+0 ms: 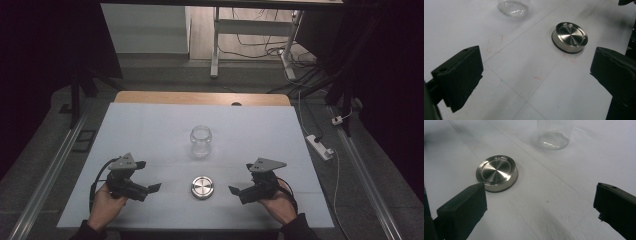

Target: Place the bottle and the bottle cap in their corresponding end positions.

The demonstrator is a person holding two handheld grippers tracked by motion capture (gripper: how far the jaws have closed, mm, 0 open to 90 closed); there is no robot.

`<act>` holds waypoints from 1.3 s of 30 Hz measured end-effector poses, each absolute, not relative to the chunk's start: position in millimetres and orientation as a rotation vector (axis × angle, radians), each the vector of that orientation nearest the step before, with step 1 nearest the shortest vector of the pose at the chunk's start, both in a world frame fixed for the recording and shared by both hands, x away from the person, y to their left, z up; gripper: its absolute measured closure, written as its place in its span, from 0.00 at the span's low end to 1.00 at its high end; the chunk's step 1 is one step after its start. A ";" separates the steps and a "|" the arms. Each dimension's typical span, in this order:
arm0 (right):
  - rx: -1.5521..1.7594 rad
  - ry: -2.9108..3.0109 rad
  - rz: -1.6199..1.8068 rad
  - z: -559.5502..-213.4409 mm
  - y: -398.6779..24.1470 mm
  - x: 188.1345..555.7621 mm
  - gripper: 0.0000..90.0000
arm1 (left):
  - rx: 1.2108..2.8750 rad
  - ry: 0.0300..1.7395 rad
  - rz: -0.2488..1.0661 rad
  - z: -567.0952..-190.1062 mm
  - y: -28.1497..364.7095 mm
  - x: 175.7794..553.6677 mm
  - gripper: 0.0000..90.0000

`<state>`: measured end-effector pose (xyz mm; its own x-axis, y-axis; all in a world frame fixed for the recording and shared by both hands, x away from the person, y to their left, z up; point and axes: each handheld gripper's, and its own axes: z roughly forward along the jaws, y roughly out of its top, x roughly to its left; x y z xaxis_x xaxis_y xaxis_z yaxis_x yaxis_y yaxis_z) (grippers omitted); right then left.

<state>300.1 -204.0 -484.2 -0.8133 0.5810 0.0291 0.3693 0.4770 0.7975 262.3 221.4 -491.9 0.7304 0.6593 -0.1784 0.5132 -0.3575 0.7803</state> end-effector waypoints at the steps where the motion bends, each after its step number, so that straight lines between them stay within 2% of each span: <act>1: 0.825 2.474 1.247 -484.1 -206.9 299.2 0.00 | 2.036 0.895 0.211 -492.2 222.8 260.1 0.00; 23: 1.002 2.344 1.176 -487.3 -271.4 276.9 0.00 | 1.997 1.052 0.275 -506.9 266.4 209.7 0.00; 39: 1.108 2.320 1.120 -493.7 -297.5 259.4 0.00 | 1.987 1.168 0.286 -521.0 286.9 186.7 0.00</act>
